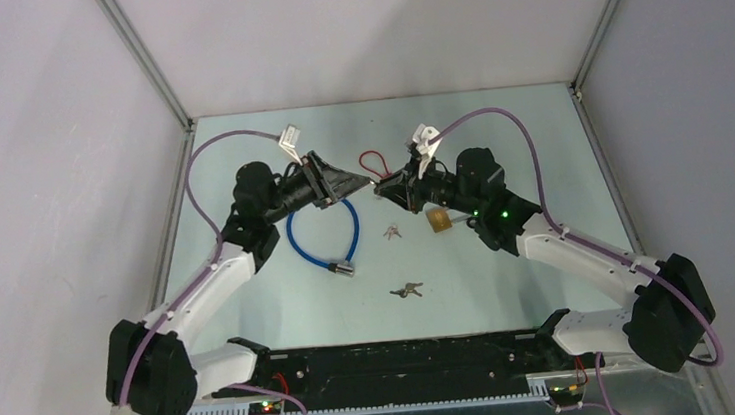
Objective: Unlock with the key
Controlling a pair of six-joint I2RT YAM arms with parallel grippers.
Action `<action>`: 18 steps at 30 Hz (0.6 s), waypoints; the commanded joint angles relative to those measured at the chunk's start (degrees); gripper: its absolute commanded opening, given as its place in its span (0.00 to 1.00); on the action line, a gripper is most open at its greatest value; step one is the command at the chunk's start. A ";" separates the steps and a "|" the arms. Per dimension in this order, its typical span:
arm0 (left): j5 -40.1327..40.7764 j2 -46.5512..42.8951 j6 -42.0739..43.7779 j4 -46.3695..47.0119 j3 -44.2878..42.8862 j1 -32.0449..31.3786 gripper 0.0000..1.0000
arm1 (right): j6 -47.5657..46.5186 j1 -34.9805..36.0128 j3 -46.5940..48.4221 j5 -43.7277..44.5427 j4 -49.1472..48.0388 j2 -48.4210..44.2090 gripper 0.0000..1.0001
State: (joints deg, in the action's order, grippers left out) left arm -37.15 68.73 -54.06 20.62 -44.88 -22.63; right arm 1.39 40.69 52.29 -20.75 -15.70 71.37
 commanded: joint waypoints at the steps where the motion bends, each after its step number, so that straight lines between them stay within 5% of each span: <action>1: 4.64 -4.62 5.99 -5.41 -3.11 0.14 0.46 | -1.23 0.09 0.13 1.35 -0.13 -2.29 0.00; 18: 4.89 -1.25 5.40 -6.40 -7.84 -2.76 0.40 | -1.22 1.28 0.16 0.97 -2.33 -1.90 0.00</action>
State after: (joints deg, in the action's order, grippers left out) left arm -33.10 66.30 -49.60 13.76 -50.02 -24.29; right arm 1.23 41.43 52.29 -20.36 -15.29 70.78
